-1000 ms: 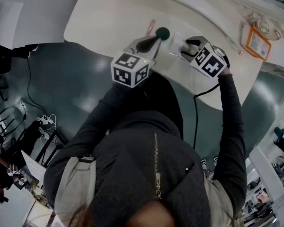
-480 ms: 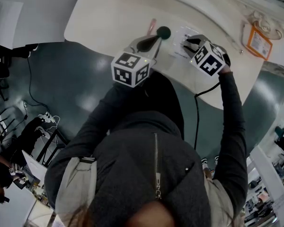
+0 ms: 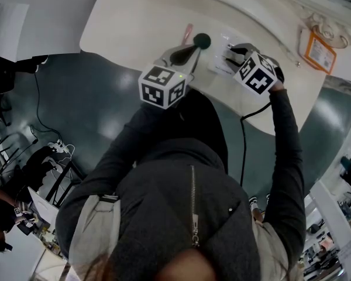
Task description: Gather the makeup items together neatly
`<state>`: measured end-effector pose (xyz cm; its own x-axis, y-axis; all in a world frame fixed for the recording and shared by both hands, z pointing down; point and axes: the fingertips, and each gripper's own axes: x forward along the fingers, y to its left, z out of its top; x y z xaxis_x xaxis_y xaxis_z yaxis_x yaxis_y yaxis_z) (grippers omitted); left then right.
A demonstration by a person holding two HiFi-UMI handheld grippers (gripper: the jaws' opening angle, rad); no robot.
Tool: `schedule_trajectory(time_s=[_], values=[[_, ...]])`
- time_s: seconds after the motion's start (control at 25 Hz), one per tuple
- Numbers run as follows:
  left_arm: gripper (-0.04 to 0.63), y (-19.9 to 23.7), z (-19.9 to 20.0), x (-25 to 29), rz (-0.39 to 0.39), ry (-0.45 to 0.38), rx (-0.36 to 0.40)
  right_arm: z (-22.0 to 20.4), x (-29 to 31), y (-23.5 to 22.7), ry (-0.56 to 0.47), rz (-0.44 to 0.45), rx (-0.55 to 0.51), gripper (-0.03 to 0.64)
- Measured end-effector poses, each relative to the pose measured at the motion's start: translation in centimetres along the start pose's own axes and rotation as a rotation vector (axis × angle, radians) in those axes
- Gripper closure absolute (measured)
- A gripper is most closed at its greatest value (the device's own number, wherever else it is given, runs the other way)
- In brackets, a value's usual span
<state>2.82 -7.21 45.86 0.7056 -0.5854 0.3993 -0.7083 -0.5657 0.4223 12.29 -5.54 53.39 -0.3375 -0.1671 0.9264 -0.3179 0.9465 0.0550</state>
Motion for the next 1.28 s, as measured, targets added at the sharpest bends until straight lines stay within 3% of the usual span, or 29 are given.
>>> schedule_trajectory(time_s=[0.2,0.44,0.84,1.04,1.28], values=[[0.586,-0.2,0.1,-0.1,-0.004,-0.002,0.010,0.6,-0.6,-0.1,-0.029,-0.010,0.017,0.454],[0.586,-1.3,1.3,0.2,-0.031,-0.023,0.037,1.3,-3.6,-1.1,-0.089,-0.092,0.068,0.472],[0.586,-5.6,5.0,0.6,-0.140,-0.085,0.099,4.4,-12.6,-1.1,-0.353,-0.252,0.243,0.483],[0.587,-8.4,6.7,0.7,-0.198,-0.118,0.130,5.5,-18.4,-2.1,-0.599,-0.376,0.422,0.476],[0.586,-11.5,8.0,0.6,-0.251,-0.155,0.167,6.0,-26.2,-2.3,-1.101,-0.420,0.826,0.514]])
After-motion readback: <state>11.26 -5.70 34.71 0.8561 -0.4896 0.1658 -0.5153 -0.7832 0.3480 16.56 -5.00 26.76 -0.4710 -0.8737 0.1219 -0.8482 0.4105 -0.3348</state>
